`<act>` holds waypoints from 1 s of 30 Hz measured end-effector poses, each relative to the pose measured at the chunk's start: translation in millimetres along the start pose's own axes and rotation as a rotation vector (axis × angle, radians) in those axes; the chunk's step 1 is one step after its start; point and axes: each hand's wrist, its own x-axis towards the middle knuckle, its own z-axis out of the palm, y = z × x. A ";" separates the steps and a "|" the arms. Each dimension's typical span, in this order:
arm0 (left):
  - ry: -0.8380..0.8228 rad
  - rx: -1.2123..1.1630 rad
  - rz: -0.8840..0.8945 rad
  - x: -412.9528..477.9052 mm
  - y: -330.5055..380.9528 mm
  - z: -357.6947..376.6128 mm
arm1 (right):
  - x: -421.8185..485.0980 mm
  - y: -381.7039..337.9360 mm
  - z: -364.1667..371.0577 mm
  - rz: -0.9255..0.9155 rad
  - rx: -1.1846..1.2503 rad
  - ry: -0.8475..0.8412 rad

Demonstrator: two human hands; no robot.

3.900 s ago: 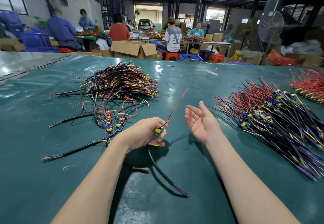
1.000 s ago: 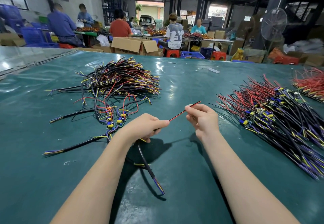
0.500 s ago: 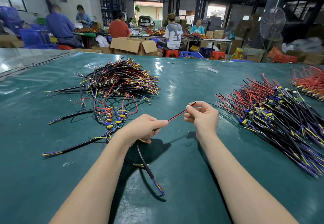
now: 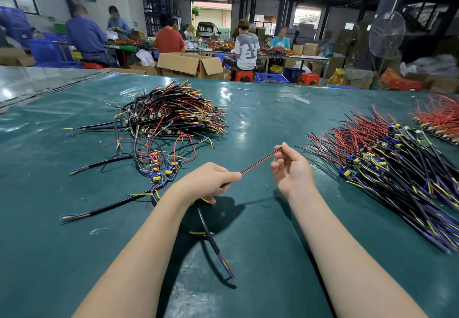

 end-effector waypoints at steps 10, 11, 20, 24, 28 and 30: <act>-0.169 -0.276 -0.007 6.0 -0.2 0.7 | 3.8 -2.6 -0.5 0.028 -0.036 0.051; -0.159 -0.288 0.000 5.4 -0.1 0.8 | 2.5 -1.4 0.5 0.030 -0.090 0.039; -0.100 -0.353 0.081 -0.2 0.6 2.3 | -13.5 15.2 7.0 0.195 -0.682 -0.289; -0.097 -0.436 0.099 -1.4 -1.9 1.9 | -13.6 18.9 6.7 0.188 -0.754 -0.316; -0.069 -0.477 0.112 -1.0 -1.7 2.6 | -14.5 20.3 7.1 0.135 -0.747 -0.306; -0.066 -0.532 0.111 -0.6 -1.3 4.6 | -14.5 21.6 7.7 0.070 -0.736 -0.274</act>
